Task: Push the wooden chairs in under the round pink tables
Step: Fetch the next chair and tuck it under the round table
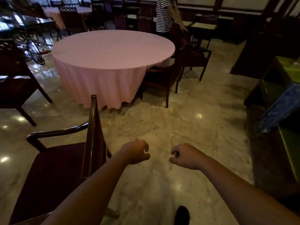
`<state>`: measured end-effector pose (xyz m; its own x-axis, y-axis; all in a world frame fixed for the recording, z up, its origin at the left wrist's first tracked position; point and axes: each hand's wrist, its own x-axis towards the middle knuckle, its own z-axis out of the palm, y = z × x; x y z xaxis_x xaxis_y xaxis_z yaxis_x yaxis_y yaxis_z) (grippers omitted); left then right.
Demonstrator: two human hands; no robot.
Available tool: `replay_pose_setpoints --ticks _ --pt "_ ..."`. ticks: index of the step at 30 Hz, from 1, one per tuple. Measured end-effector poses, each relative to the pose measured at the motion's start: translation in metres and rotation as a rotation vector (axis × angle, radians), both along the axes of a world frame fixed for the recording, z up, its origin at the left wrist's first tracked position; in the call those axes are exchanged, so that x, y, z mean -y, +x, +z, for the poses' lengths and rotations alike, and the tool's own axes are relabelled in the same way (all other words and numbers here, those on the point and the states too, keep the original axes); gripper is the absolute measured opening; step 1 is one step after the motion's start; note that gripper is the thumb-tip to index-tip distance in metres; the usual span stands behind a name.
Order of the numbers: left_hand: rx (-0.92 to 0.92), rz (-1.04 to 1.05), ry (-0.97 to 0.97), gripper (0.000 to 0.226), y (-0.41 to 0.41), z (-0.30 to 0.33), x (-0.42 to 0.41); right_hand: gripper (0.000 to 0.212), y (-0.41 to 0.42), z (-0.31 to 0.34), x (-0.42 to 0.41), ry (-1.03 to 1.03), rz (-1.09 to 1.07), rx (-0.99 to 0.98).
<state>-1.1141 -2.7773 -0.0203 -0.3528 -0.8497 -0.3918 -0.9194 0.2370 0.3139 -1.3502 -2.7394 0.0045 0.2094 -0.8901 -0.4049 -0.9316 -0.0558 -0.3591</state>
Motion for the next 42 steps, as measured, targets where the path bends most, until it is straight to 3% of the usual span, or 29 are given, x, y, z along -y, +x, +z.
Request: replay_pose_setpoints --ticks 8,16,20,25,29,32,36,42 --pt "-0.014 0.344 -0.007 0.036 0.028 -0.004 0.098 0.044 0.033 -0.005 0.185 -0.028 0.365 -0.035" --pt "-0.076 0.76 -0.009 0.021 0.082 0.021 0.126 0.047 0.114 0.013 0.315 -0.055 0.754 -0.021" --pt "-0.044 0.9 -0.118 0.015 0.1 0.029 0.12 0.046 0.174 0.009 0.342 -0.09 0.961 -0.005" --pt "0.085 1.046 -0.277 0.036 0.124 0.009 0.102 0.042 0.253 -0.002 0.353 -0.141 1.201 0.041" --pt "0.11 1.197 -0.236 0.059 0.132 -0.009 0.085 0.062 0.3 -0.019 0.357 -0.283 1.407 0.082" --pt "0.133 1.319 -0.153 0.061 0.131 -0.023 0.07 0.065 0.33 -0.026 0.363 -0.361 1.557 0.005" --pt "0.131 1.496 -0.019 0.042 0.124 -0.037 0.054 0.048 0.368 -0.036 0.373 -0.39 1.729 -0.16" --pt "0.3 1.69 0.15 0.051 0.125 -0.038 0.052 0.017 0.413 -0.048 0.385 -0.243 1.869 -0.288"
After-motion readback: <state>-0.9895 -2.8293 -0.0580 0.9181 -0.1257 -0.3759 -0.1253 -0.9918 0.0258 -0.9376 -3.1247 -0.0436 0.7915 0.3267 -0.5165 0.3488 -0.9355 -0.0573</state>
